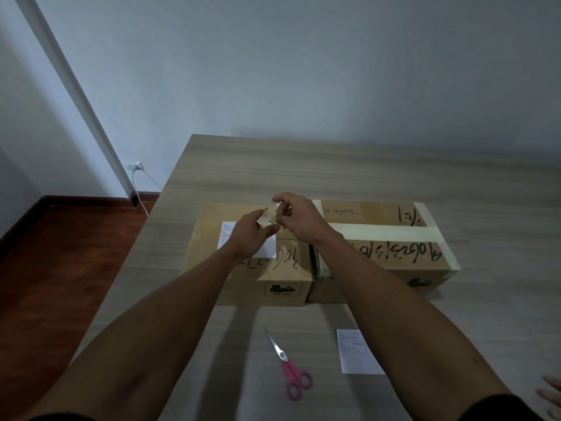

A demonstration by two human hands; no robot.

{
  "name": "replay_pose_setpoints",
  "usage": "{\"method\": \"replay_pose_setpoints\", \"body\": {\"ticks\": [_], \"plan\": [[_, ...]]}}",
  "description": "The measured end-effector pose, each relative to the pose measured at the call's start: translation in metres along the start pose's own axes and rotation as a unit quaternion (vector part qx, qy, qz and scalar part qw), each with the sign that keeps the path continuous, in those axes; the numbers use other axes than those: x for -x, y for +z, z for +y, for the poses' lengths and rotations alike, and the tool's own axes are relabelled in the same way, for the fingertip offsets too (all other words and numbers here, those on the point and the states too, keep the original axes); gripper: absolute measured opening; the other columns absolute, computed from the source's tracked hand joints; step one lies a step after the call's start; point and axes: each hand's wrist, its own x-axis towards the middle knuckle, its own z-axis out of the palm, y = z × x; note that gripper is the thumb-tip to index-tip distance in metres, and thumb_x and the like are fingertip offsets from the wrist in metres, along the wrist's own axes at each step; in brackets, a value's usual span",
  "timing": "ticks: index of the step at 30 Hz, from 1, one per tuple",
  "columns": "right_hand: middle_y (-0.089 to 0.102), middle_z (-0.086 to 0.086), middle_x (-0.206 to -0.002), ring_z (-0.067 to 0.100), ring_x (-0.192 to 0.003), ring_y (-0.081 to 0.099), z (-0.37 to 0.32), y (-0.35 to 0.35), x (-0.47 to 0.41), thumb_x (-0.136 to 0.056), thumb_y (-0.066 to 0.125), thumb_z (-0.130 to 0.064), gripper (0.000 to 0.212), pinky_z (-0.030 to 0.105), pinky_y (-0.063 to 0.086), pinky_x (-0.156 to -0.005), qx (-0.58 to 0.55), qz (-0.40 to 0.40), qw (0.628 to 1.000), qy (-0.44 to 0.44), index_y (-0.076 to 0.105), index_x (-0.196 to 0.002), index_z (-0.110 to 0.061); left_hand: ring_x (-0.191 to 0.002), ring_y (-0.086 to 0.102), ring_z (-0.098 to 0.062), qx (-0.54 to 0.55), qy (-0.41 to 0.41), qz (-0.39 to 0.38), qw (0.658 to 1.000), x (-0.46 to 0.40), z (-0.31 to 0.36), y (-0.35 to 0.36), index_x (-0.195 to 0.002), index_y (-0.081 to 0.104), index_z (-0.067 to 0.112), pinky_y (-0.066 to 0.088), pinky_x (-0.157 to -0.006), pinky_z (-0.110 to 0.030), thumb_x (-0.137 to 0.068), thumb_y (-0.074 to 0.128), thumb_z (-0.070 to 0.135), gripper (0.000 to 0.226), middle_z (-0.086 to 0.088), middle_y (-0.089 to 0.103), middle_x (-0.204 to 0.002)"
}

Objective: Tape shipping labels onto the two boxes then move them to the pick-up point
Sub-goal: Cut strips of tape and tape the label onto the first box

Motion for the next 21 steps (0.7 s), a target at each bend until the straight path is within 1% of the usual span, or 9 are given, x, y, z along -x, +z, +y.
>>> {"method": "replay_pose_setpoints", "body": {"ticks": [2,5,7,9,11,12,14,17,21], "plan": [[0.061,0.000,-0.112,0.013,-0.086,0.063,-0.002,-0.001,-0.002,-0.091,0.062,0.008,0.051,0.030,0.057,-0.078,-0.016,0.009,1.000,-0.012,0.060,-0.134,-0.019,-0.082,0.060,-0.014,-0.001,0.005,0.002,1.000,-0.002,0.003,-0.004,-0.148,0.049,0.007,0.047,-0.081,-0.033,-0.096,0.070,0.034,0.062,-0.022,0.069,-0.110],[0.060,0.000,-0.112,0.013,-0.084,0.062,-0.004,-0.005,-0.003,-0.093,0.059,0.008,0.044,0.031,0.058,-0.076,-0.008,-0.015,1.000,-0.011,0.062,-0.130,-0.017,-0.102,0.064,-0.029,-0.013,-0.019,-0.002,1.000,-0.005,0.003,-0.007,-0.155,0.039,0.008,0.049,-0.095,-0.043,-0.094,0.071,0.043,0.077,-0.025,0.064,-0.127],[0.061,0.000,-0.110,0.011,-0.085,0.062,-0.004,-0.005,-0.003,-0.093,0.059,0.008,0.041,0.027,0.056,-0.074,0.000,-0.025,1.000,-0.006,0.063,-0.127,-0.016,-0.108,0.064,-0.033,-0.019,-0.027,-0.005,0.999,-0.005,0.002,-0.007,-0.155,0.039,0.008,0.049,-0.096,-0.043,-0.093,0.072,0.044,0.079,-0.024,0.065,-0.126],[0.060,0.000,-0.108,0.010,-0.086,0.061,-0.003,-0.003,-0.001,-0.094,0.060,0.008,0.039,0.022,0.054,-0.071,0.004,-0.028,1.000,-0.004,0.063,-0.125,-0.016,-0.099,0.066,-0.031,-0.009,-0.027,-0.008,1.000,-0.003,0.000,-0.005,-0.150,0.048,0.010,0.048,-0.086,-0.038,-0.093,0.073,0.040,0.069,-0.022,0.069,-0.114],[0.060,-0.002,-0.102,0.013,-0.088,0.061,-0.001,-0.001,0.001,-0.093,0.060,0.009,0.038,0.028,0.056,-0.074,0.007,-0.028,1.000,-0.003,0.065,-0.122,-0.015,-0.077,0.062,-0.019,-0.002,-0.016,-0.016,1.000,0.000,0.000,-0.004,-0.133,0.063,0.010,0.043,-0.076,-0.032,-0.094,0.073,0.034,0.046,-0.012,0.071,-0.093],[0.059,-0.003,-0.098,0.015,-0.088,0.061,-0.001,0.001,0.001,-0.092,0.061,0.009,0.038,0.033,0.056,-0.077,0.007,-0.028,1.000,-0.001,0.065,-0.121,-0.015,-0.072,0.059,-0.014,0.001,-0.014,-0.018,1.000,0.002,0.000,-0.004,-0.126,0.065,0.011,0.042,-0.075,-0.032,-0.095,0.072,0.032,0.039,-0.007,0.069,-0.086],[0.059,-0.005,-0.093,0.017,-0.088,0.062,0.001,0.004,0.002,-0.091,0.063,0.007,0.038,0.040,0.057,-0.083,0.011,-0.024,1.000,0.001,0.066,-0.121,-0.015,-0.079,0.060,-0.019,0.001,-0.008,-0.015,1.000,0.004,0.002,-0.003,-0.126,0.065,0.013,0.046,-0.077,-0.036,-0.096,0.071,0.031,0.035,0.004,0.065,-0.081],[0.062,-0.002,-0.105,0.021,-0.096,0.066,0.000,0.005,0.004,-0.093,0.060,0.007,0.041,0.038,0.059,-0.086,0.006,-0.013,1.000,0.004,0.064,-0.126,-0.017,-0.089,0.063,-0.027,0.002,-0.006,-0.009,1.000,0.008,0.006,-0.001,-0.137,0.059,0.008,0.050,-0.089,-0.044,-0.098,0.069,0.028,0.045,0.005,0.063,-0.083],[0.062,0.002,-0.112,0.023,-0.102,0.065,0.002,0.003,0.006,-0.095,0.057,0.007,0.040,0.036,0.059,-0.086,0.003,-0.028,1.000,0.005,0.063,-0.125,-0.019,-0.071,0.057,-0.014,0.003,-0.006,-0.028,1.000,0.006,0.001,-0.002,-0.120,0.069,0.014,0.045,-0.075,-0.035,-0.097,0.070,0.030,0.029,0.007,0.063,-0.075]]}}
